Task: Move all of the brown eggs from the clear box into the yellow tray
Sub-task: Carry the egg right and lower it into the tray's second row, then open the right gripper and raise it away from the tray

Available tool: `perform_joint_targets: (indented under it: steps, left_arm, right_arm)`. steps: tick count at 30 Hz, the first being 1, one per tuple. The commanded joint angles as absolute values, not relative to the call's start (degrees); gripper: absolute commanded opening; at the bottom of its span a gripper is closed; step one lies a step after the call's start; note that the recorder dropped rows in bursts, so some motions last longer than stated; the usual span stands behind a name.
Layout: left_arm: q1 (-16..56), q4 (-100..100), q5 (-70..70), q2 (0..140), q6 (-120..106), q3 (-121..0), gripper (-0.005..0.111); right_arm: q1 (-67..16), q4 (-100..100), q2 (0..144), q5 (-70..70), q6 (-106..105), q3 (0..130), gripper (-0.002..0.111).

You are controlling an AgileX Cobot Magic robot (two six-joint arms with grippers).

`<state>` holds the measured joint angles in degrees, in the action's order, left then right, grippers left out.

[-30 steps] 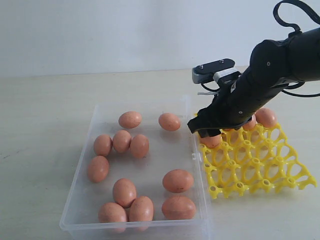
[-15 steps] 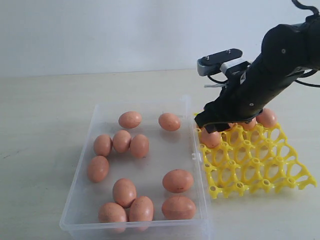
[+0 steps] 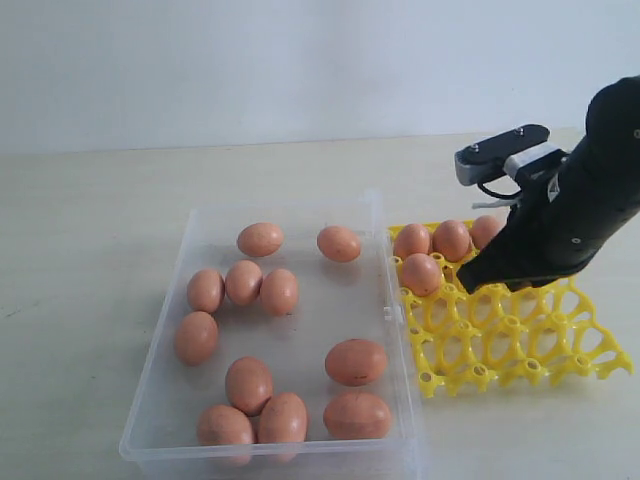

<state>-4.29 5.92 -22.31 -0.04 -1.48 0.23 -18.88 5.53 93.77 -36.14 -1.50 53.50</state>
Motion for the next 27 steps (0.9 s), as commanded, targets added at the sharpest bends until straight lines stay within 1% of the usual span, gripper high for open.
perform_joint_targets:
  steps: [1,13,23,27]
  left_arm:
    - [-4.0,5.9,-21.8,0.0,-1.2,0.0,0.000]
    - [-4.0,5.9,-21.8,0.0,-1.2,0.0,0.000]
    - [-4.0,5.9,-21.8,0.0,-1.2,0.0,0.000]
    - [-4.0,5.9,-21.8,0.0,-1.2,0.0,0.000]
  right_arm:
    - [-18.6,3.0,94.8,-33.6,-0.8,51.3,0.000]
    - [-19.4,-1.6,96.2,-28.6,-1.5,48.1,0.000]
    - [-28.4,-6.6,98.0,-27.3,-2.0,47.8,0.000]
    - [-30.0,-7.4,98.3,-27.4,-2.5,47.8,0.000]
